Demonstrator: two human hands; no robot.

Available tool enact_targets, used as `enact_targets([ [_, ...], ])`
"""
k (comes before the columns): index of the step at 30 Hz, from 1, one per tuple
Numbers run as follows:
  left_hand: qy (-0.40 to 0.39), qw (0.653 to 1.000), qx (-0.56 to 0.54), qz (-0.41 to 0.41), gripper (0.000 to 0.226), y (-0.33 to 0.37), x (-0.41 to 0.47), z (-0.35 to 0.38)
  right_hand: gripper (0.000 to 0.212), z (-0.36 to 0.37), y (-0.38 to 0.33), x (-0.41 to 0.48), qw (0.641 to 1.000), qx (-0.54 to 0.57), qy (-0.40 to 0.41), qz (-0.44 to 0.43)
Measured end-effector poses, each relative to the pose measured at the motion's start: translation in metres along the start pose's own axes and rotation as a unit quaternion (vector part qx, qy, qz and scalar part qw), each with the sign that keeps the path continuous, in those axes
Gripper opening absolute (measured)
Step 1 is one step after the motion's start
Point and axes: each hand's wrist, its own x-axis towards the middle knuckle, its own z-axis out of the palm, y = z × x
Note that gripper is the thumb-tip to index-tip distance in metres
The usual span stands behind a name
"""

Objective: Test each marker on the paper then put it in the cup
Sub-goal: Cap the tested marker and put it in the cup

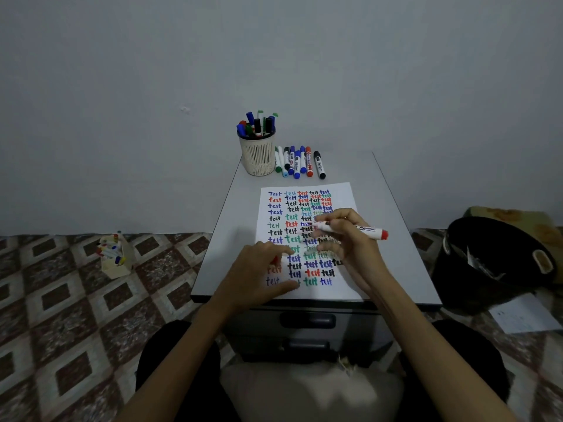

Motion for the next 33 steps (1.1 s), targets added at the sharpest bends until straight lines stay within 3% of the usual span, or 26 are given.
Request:
enact_targets([
  [3,-0.054,0.997,0.046,0.034,0.052,-0.001,0.002,0.002,0.009,-0.016,-0.003,-0.006,0.998,-0.063,0.024,0.012],
  [6,-0.05,0.997,0.045,0.028,0.053,-0.002,0.002,0.004,0.021,-0.024,-0.003,-0.014,0.991,-0.13,0.025,0.01],
  [11,-0.051,0.997,0.052,0.015,0.054,-0.003,0.002,0.005,0.026,-0.031,0.007,-0.014,0.963,-0.247,0.099,-0.031],
  [23,-0.049,0.998,0.047,0.014,0.057,-0.002,0.002,0.006,0.027,-0.036,0.015,-0.009,0.937,-0.328,0.11,-0.044],
  [33,-0.05,0.998,0.039,0.011,0.058,-0.002,0.002,0.005,0.026,-0.032,0.018,-0.011,0.941,-0.331,0.068,-0.014],
])
